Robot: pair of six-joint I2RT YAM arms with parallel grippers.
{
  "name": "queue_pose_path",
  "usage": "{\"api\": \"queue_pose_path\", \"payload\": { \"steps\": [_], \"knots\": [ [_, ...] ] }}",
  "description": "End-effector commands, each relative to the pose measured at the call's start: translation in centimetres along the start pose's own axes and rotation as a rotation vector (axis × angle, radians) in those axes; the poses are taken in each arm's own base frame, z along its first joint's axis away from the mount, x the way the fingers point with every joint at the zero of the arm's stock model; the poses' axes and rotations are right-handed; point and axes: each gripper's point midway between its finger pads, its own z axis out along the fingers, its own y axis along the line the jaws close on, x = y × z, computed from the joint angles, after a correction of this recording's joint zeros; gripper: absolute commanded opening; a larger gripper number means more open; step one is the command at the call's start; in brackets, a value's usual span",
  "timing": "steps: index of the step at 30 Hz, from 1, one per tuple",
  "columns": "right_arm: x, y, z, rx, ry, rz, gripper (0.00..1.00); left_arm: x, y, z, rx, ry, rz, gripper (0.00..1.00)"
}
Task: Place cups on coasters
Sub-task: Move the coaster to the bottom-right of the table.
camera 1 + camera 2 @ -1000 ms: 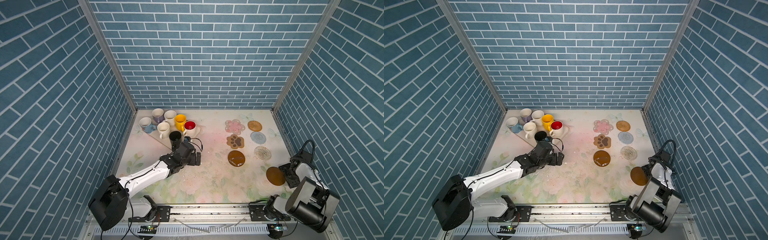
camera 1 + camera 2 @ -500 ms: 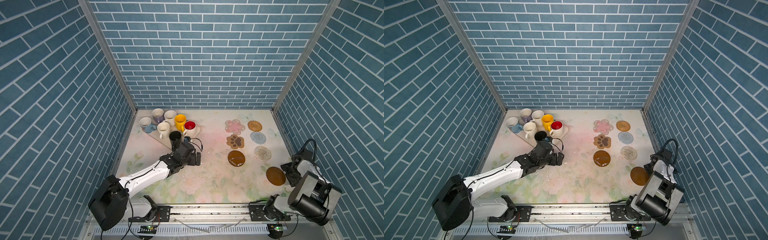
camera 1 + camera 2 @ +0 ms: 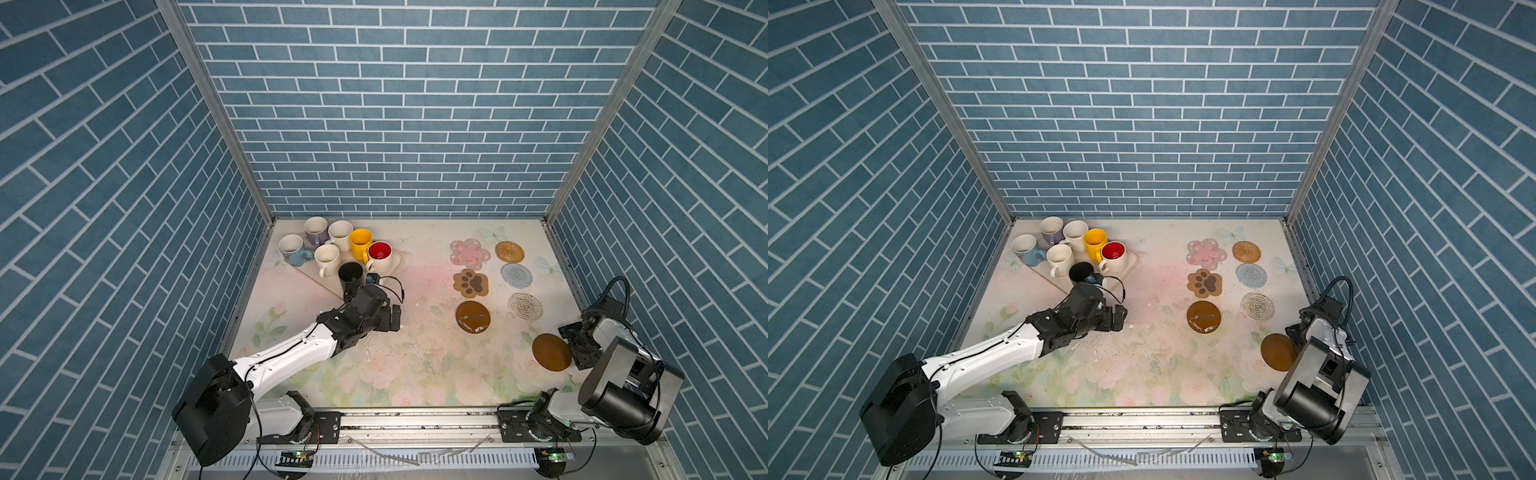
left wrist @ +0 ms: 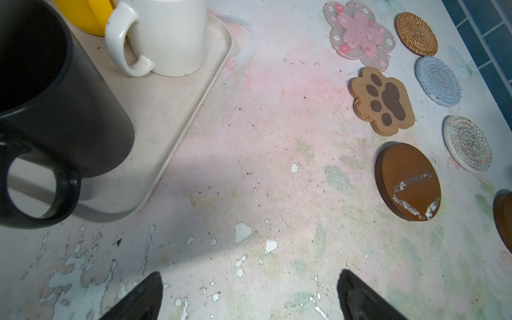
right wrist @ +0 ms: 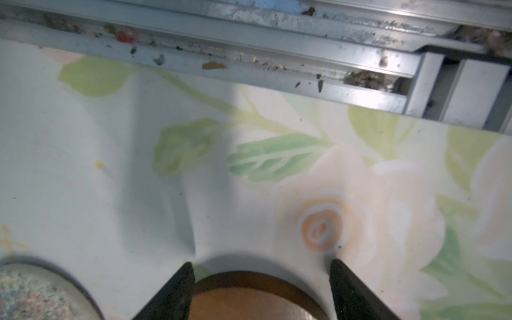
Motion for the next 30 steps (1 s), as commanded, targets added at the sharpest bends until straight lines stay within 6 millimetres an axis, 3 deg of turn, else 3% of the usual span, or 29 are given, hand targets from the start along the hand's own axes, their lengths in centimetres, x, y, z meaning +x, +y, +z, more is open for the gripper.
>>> {"api": "queue_pose_path", "payload": {
  "steps": [1,12,23,30],
  "knots": [
    [0.8,0.6,-0.4,-0.009,0.008,0.016,0.78,0.9,0.9,-0.2,-0.018,0.011,-0.008,0.99],
    [4.4,2.5,-1.2,-0.008,0.019,-0.094,0.79,1.6,1.6,-0.6,-0.02,-0.006,-0.022,0.99],
    [4.8,2.4,-1.3,0.023,0.022,-0.235,0.76,1.8,2.2,-1.4,-0.029,-0.027,-0.024,0.99],
    [6.6,2.0,-0.2,0.043,0.071,-0.343,0.75,1.9,2.3,-1.3,-0.027,-0.034,-0.038,0.99]
  ]
}}
